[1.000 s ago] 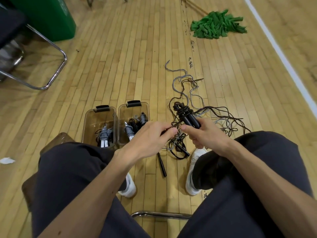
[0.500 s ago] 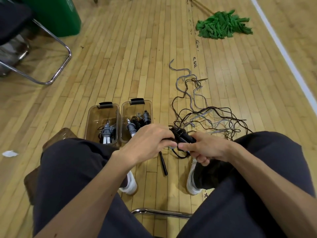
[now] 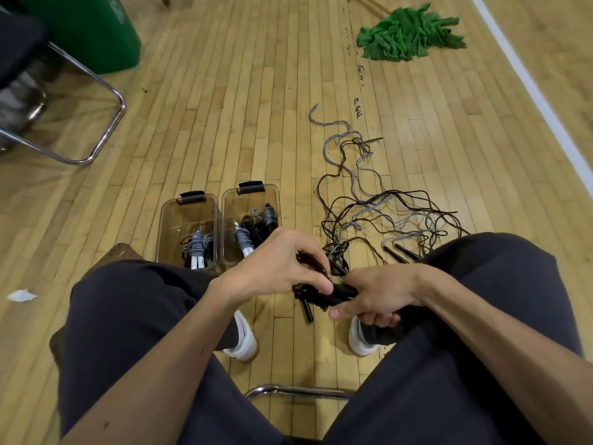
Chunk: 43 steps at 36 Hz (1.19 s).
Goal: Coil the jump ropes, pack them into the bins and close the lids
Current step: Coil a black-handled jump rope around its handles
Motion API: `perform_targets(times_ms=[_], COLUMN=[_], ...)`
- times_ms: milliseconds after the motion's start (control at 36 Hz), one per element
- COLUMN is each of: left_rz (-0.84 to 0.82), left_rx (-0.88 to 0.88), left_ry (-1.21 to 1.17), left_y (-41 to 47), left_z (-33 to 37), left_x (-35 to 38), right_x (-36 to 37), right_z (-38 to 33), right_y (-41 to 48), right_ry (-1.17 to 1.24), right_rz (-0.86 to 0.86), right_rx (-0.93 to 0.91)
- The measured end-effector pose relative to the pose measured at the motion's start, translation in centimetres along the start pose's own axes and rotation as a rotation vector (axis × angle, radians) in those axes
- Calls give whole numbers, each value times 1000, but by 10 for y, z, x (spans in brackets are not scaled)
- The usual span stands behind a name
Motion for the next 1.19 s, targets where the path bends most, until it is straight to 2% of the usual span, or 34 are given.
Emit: perform_targets(times_ms=[361,583,889,1056,1194], left_rz=[-192,-294,-276,-156,21], left_rx=[-122,-172,-219,-256,-277], left_ry=[-224,-514,-737,-834,-838], left_y=[10,10,11,12,14], left_z=[-8,-12,-12,-12,-16], left_x=[12,14,17,16,11], right_x=[12,11,4,-7,-21], right_z=[-4,-16,-28,-28,-27], right_y=[-3,-13,-18,-15,-15], right_ry=[-66,-1,65,203,247], right_rz=[-60,-44,106,255,405], right_rx=[-72,-215,-373,-414,-452])
Point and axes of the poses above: each hand's wrist, its own y-axis towards the middle knuckle, its own x-axis out of the palm, z = x × y, the point moved 5 cm from there along y, towards the middle knuckle, and after that the axes turned 6 degrees about -y, right-handed, at the moved point
